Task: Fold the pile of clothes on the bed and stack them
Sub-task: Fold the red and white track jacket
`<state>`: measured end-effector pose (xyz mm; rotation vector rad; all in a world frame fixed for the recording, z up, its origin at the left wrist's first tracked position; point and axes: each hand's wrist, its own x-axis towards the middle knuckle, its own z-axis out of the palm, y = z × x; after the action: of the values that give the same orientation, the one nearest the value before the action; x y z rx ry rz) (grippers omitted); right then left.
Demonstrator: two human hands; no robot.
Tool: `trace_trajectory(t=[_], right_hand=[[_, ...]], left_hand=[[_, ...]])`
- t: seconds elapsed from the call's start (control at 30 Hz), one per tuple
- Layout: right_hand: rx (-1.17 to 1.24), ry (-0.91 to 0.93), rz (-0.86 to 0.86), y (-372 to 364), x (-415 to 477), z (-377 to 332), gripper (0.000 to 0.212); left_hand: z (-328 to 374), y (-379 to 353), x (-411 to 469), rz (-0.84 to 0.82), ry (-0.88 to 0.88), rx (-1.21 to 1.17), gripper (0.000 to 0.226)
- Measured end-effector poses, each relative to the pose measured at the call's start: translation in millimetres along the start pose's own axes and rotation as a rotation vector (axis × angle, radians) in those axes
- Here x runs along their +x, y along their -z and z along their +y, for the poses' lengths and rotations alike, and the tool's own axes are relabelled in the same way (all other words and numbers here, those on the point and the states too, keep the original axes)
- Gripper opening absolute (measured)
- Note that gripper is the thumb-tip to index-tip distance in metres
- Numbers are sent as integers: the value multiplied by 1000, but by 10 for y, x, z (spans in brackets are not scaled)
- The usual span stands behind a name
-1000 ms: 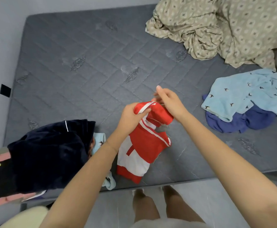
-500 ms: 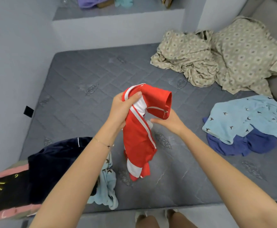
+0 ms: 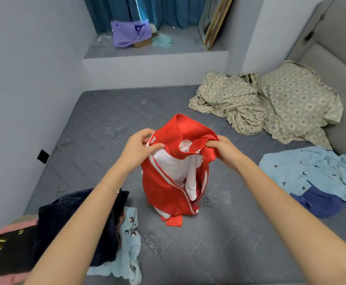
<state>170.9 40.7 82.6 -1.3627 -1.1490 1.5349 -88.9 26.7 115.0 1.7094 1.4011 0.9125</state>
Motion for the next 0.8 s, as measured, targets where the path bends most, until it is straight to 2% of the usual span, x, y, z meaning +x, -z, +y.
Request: trace_trajectory(t=[0.07,0.2,0.27,0.33,0.43,0.47,0.6,0.7,0.8], right_hand=[[52,-33,-27,-9,-29,-60,22],[283,-4,9,-33,-77,-47,19],[276,31,-45,-73,-147,46,26],[215,47,-134,-111,-228,196,39],[213,-8,-167,-132,-337,382,74],[199,-14,-174,-130,-369,420,74],[-107,16,-193,-235,-450,497,55],[-27,88,80,-372,-451,388,24],[-48,181,245,-368,-442,213,17]], left_hand=[[54,-13,-21,35,-1,-21,16],[281,-17,1,164,-51,-81,35],[432,-42,8,225,-103,-74,38],[540,-54,16,270,-116,-88,39],[626,-34,21,307,-105,-122,37],[655,-21,16,320,-99,-134,38],[774,-5,4,356,-63,-236,36],[827,-3,-5,360,-53,-261,40],[796,77,-42,406,-38,-227,42]])
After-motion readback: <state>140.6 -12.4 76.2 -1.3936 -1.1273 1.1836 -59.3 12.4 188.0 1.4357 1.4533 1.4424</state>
